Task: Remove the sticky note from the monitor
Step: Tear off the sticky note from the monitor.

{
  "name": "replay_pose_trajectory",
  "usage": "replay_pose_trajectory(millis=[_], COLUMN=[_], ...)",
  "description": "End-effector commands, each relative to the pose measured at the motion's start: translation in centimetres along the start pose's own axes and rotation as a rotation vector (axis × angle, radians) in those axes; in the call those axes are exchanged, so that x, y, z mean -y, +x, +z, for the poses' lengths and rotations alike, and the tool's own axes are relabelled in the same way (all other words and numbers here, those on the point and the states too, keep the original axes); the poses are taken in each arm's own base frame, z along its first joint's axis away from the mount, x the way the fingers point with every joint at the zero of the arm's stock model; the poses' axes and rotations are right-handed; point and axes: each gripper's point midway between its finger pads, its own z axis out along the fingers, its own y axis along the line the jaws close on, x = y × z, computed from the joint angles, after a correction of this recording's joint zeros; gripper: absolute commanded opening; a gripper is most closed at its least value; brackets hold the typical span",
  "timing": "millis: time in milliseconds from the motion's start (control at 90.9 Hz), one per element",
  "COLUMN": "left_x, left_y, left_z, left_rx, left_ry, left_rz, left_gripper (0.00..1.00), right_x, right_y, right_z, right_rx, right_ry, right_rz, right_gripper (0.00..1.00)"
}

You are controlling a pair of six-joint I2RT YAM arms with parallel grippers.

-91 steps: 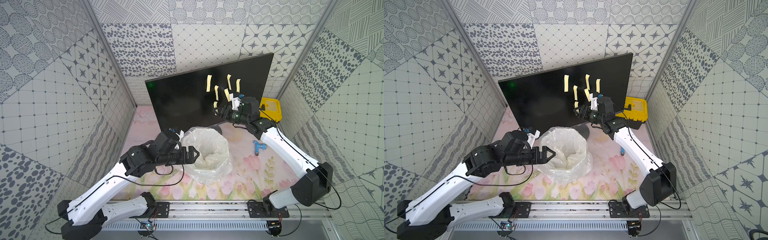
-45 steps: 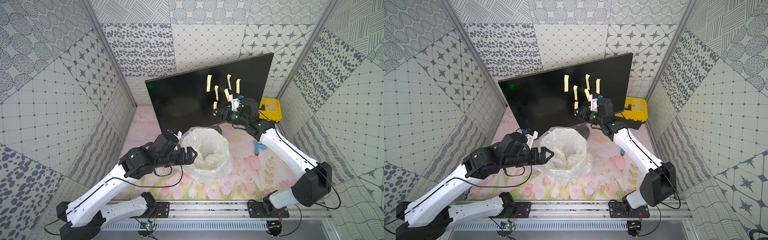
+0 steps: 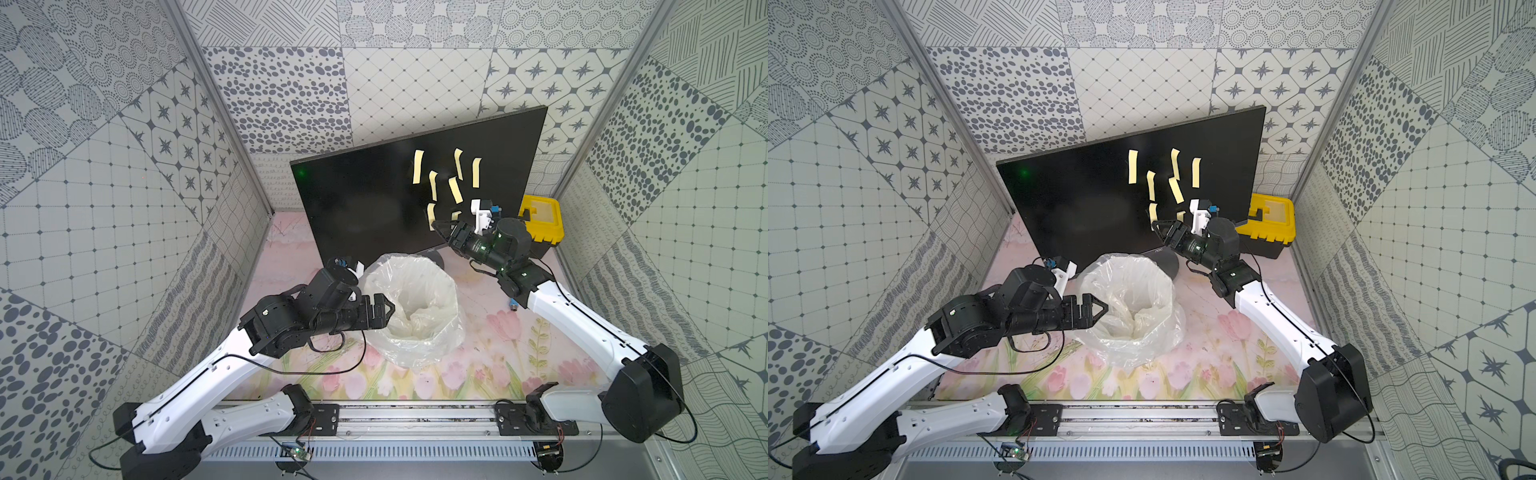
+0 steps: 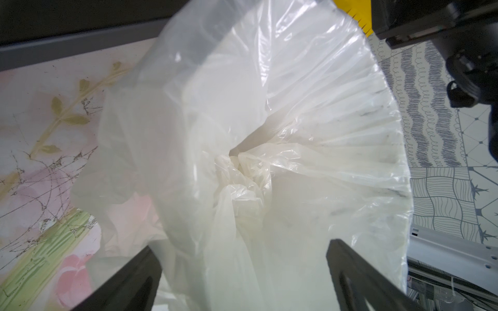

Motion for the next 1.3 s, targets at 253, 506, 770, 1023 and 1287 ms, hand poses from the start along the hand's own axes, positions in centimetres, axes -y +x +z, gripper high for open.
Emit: replay_pose_trajectory(millis=[253, 506, 770, 1023, 1287], left_x=[0.5, 0.5, 0.4, 0.4, 0.3], left_y=[-0.3, -0.2, -0.2, -0.2, -0.1], left_z=[0.2, 0.2, 0.4, 0.4, 0.4], left_rx=[0.014, 0.012, 0.009, 0.010, 0.010], left_ry=[0.016, 0.015, 0.013, 0.015, 0.010], left_rz=[0.034, 0.031, 0.029, 0.026, 0.025], left_gripper=[0.99, 0.99, 0.99, 0.99, 0.99], right_x=[-1.5, -0.6, -0.5, -0.8, -1.5], right_y=[-1.6, -1.1, -1.0, -0.8, -1.0], right_z=[0.7, 1.3, 1.7, 1.9, 0.6], right_rx=[0.086, 0.066, 0.047, 0.034, 0.034], right_ry=[-0.191, -0.184, -0.187, -0.205, -0.208], right_rz=[0.107, 0.122, 0.121, 0.126, 0.114], right_gripper=[0.59, 0.57, 0.49, 0.30, 0.00])
